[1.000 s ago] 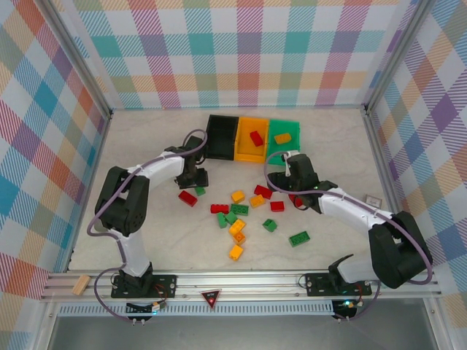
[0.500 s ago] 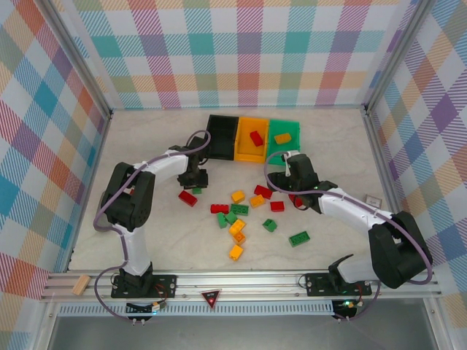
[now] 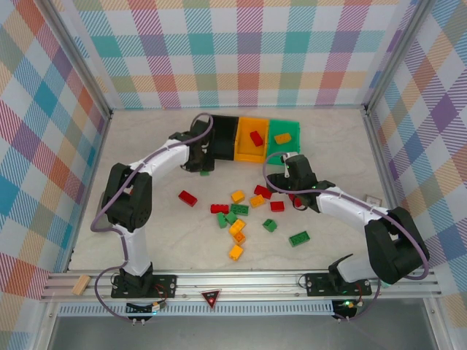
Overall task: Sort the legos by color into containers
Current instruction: Place the lego in the container.
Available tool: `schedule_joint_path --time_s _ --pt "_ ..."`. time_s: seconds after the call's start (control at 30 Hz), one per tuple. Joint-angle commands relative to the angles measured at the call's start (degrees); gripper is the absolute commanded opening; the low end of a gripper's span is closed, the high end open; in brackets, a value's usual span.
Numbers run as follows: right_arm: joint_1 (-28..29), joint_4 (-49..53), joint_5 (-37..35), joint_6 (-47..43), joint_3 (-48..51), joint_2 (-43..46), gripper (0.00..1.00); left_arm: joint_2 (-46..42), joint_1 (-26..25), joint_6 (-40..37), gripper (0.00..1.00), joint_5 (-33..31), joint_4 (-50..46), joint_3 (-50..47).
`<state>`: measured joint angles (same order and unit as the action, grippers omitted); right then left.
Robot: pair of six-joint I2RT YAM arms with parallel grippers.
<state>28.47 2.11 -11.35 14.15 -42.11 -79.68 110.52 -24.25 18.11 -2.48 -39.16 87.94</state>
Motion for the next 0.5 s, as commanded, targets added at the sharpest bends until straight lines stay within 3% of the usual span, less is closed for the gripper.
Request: schedule_joint_path --time_s 0.0,0.3,0.4,0.47 --pt "0.10 -1.86 0.18 0.53 -0.67 -0.47 0.83 2.67 -0.36 -1.93 0.30 1.24 -2.81 6.23" --pt "0.10 -1.84 0.49 0.61 -1.05 -1.09 0.83 14.59 -0.27 -4.31 0.34 -0.76 -8.77 28.99" --pt "0.07 -2.21 1.07 0.61 -0.78 -0.75 0.83 18.18 -0.35 -4.20 0.41 0.67 -12.33 35.86" --pt "0.16 -1.98 1.12 0.64 -0.81 -0.42 0.83 17.49 -0.75 -4.43 0.51 2.19 -10.95 34.12"
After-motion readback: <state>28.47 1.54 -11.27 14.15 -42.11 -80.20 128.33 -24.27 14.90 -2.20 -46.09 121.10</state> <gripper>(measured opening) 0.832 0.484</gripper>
